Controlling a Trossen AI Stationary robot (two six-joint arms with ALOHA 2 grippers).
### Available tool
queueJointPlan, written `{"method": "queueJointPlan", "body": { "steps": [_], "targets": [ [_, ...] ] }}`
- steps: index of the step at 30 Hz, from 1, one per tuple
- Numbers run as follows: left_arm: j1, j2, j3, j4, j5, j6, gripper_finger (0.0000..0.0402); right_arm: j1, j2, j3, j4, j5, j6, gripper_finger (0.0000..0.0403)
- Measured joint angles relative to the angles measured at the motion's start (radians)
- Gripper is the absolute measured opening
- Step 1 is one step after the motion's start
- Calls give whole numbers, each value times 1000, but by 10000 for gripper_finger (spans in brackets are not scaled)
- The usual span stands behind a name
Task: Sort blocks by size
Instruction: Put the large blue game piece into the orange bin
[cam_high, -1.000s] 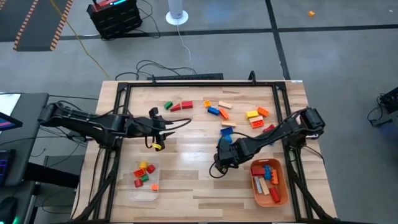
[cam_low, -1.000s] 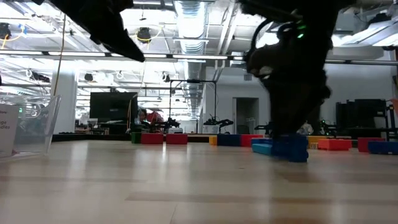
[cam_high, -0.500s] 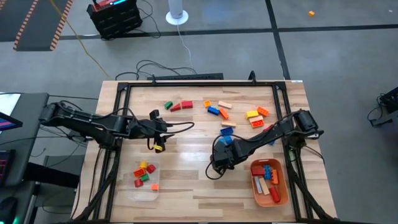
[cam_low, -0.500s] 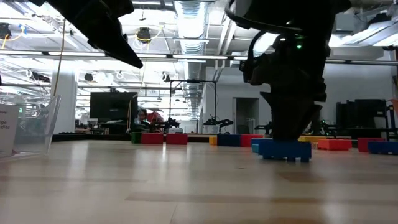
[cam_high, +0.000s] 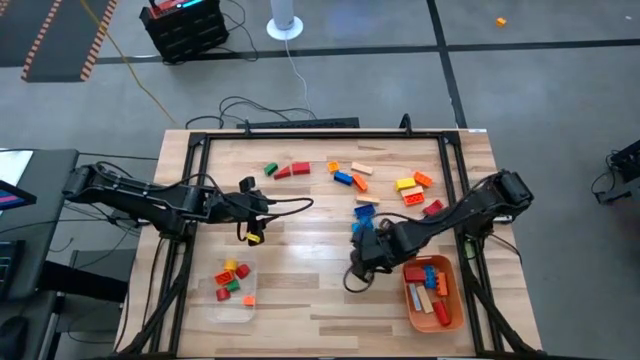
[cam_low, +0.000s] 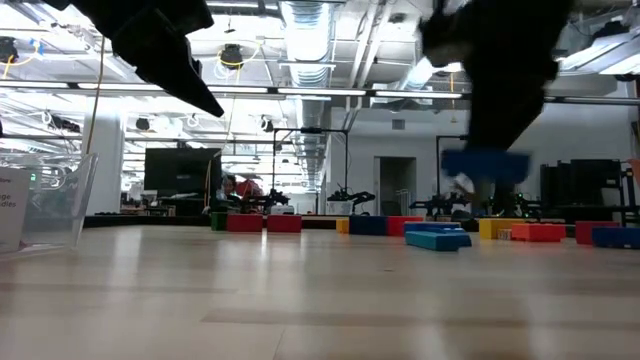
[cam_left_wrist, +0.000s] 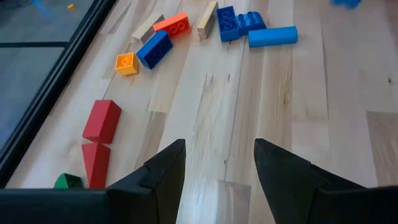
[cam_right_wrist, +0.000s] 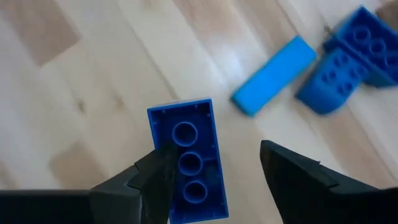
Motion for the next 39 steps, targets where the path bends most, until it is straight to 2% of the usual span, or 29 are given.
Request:
{"method": "queueJointPlan", "body": {
  "steps": [6, 11, 14, 18, 19, 21, 22, 23, 24, 25, 27, 28, 30, 31, 32, 33, 35, 36, 37, 38, 39],
  "targets": [
    [0, 0, 0, -10, 0, -2, 184, 103, -137, 0, -163, -4, 155, 254],
    [0, 0, 0, -10, 0, -2, 184, 219, -229, 1, -321, -28, 349, 254],
    [0, 0, 0, -10, 0, -2, 184, 297, -246, 1, -410, -82, 460, 254],
    [0, 0, 0, -9, 0, -2, 184, 382, -222, -5, -461, -101, 543, 254],
    [0, 0, 0, -9, 0, -2, 184, 386, -213, -11, -465, -144, 560, 254],
    [0, 0, 0, -8, 0, -2, 184, 383, -196, -14, -506, -344, 575, 253],
    [0, 0, 0, -8, -1, -2, 184, 381, -189, -10, -541, -405, 611, 253],
    [0, 0, 0, -7, -1, -2, 184, 380, -188, -7, -573, -373, 626, 252],
    [0, 0, 0, -2, -1, -2, 184, 380, -188, -13, -581, -280, 610, 251],
    [0, 0, 0, 7, -1, -2, 184, 375, -189, -22, -566, -242, 573, 249],
    [0, 0, 0, 22, -1, -3, 184, 353, -188, -24, -529, -351, 524, 245],
    [0, 0, 0, 26, -1, -6, 184, 348, -186, -20, -523, -335, 533, 242],
    [0, 0, 0, 29, 0, -8, 184, 335, -190, -36, -568, -199, 530, 234],
    [0, 0, 0, 29, 0, -7, 184, 327, -191, -37, -573, -234, 509, 230],
    [0, 0, 0, 29, 0, -3, 184, 321, -192, -36, -551, -315, 497, 225],
    [0, 0, 0, 28, 0, -2, 184, 320, -190, -35, -536, -334, 513, 220],
    [0, 0, 0, 28, 0, -3, 184, 326, -189, -56, -556, -181, 525, 209],
    [0, 0, 0, 28, 0, -3, 184, 323, -192, -59, -545, -194, 504, 204],
    [0, 0, 0, 29, 0, -2, 184, 319, -195, -56, -490, -285, 477, 199],
    [0, 0, 0, 28, 0, -2, 184, 321, -193, -47, -456, -324, 482, 194],
    [0, 0, 0, 29, 0, -4, 184, 325, -188, -45, -456, -263, 498, 188]
  ]
}}
